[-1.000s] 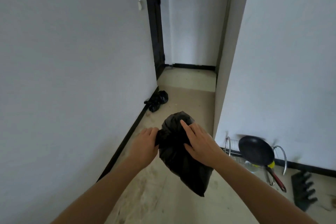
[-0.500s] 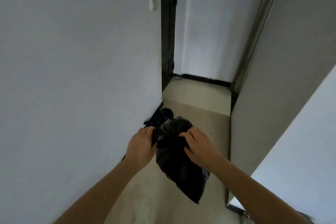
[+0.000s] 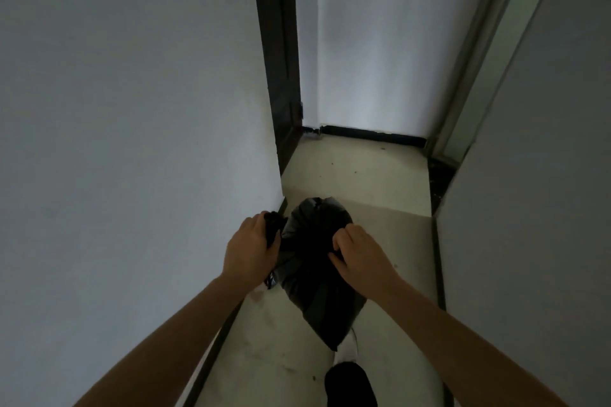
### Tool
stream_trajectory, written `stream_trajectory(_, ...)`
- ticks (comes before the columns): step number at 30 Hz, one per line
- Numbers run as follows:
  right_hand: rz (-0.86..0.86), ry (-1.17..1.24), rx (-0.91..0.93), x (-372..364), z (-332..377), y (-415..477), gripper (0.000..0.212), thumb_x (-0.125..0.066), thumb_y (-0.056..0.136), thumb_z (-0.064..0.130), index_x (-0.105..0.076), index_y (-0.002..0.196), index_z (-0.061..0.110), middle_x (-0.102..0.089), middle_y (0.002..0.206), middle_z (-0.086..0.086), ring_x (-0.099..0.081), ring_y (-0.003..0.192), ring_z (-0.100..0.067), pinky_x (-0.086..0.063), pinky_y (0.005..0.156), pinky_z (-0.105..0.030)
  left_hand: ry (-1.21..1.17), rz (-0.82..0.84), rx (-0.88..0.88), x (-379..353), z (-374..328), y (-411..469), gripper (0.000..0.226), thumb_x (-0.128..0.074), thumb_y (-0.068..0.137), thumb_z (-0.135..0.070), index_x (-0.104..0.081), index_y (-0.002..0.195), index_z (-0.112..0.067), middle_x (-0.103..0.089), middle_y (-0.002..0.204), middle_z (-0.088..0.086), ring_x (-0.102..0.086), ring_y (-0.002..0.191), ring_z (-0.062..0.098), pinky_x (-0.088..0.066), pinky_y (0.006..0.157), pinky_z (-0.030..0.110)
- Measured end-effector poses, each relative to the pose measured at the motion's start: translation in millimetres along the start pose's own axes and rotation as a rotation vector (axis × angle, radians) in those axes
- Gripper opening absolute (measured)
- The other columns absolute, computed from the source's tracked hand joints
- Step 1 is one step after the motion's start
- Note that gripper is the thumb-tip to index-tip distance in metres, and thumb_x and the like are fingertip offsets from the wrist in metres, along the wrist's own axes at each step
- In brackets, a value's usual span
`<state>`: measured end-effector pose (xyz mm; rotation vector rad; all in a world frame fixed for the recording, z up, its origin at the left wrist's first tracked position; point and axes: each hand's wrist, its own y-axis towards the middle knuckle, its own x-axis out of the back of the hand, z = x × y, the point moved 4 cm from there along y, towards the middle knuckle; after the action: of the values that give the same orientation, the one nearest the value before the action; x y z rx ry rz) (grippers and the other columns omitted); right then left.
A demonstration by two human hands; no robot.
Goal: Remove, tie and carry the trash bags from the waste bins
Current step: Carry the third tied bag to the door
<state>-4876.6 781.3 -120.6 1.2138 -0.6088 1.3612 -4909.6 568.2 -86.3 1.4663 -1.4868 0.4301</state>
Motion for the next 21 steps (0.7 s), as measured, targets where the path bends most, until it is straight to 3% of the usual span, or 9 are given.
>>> stream_trajectory(3,0.064,0.018,-0.005,-52,-59,67,0.026,-0.062,0.089,0.03,-0.037,0.087,0.023,-0.045,0.089,0.002,-0.044,0.078,-0.018,-0.04,0.065,-0.028,-0.05,0.053,0.109,-58,38,71,0.011,-0.053,0.098,-0.022,-0.058,0.097,-0.013,-0.055,0.08,-0.003,-0.055,0.073,0.019,-0.039,0.062,0.029)
stream_trajectory(7,0.202,0.111,-0.054,-120,-131,153,0.024,-0.065,0.09,0.033,-0.045,0.09,0.019,-0.048,0.09,0.002,-0.048,0.079,-0.018,-0.04,0.063,-0.028,-0.039,0.165,0.286,-136,91,162,0.015,-0.053,0.097,-0.029,-0.051,0.087,-0.019,-0.056,0.08,-0.002,-0.058,0.076,0.02,-0.043,0.065,0.03)
stream_trajectory(10,0.319,0.129,-0.095,-171,-173,200,0.02,-0.064,0.093,0.029,-0.05,0.096,0.016,-0.051,0.094,-0.001,-0.052,0.083,-0.021,-0.035,0.067,-0.026,-0.127,0.237,0.512,-189,127,210,0.017,-0.062,0.094,-0.029,-0.062,0.094,-0.012,-0.062,0.087,0.0,-0.06,0.08,0.017,-0.043,0.069,0.026)
stream_trajectory(15,0.461,0.154,-0.186,-254,-217,241,0.013,-0.063,0.093,0.019,-0.056,0.102,0.013,-0.056,0.097,-0.007,-0.056,0.087,-0.027,-0.044,0.067,-0.035,-0.205,0.353,0.627,-265,185,238,0.01,-0.069,0.091,-0.024,-0.062,0.095,-0.019,-0.059,0.09,-0.004,-0.055,0.081,0.013,-0.04,0.073,0.025)
stream_trajectory(19,0.559,0.171,-0.262,-345,-253,255,0.014,-0.057,0.095,0.013,-0.058,0.109,0.013,-0.054,0.102,-0.007,-0.055,0.087,-0.027,-0.045,0.066,-0.036,-0.246,0.399,0.713,-336,247,236,0.014,-0.07,0.09,-0.024,-0.057,0.09,-0.029,-0.06,0.084,-0.011,-0.054,0.073,-0.002,-0.037,0.061,0.009)
stream_trajectory(21,0.574,0.188,-0.312,-398,-270,254,0.015,-0.056,0.095,0.011,-0.059,0.109,0.012,-0.054,0.102,-0.008,-0.057,0.082,-0.028,-0.045,0.064,-0.036,-0.249,0.427,0.752,-378,282,228,0.014,-0.071,0.089,-0.026,-0.058,0.092,-0.023,-0.063,0.086,-0.006,-0.057,0.074,0.005,-0.041,0.062,0.016)
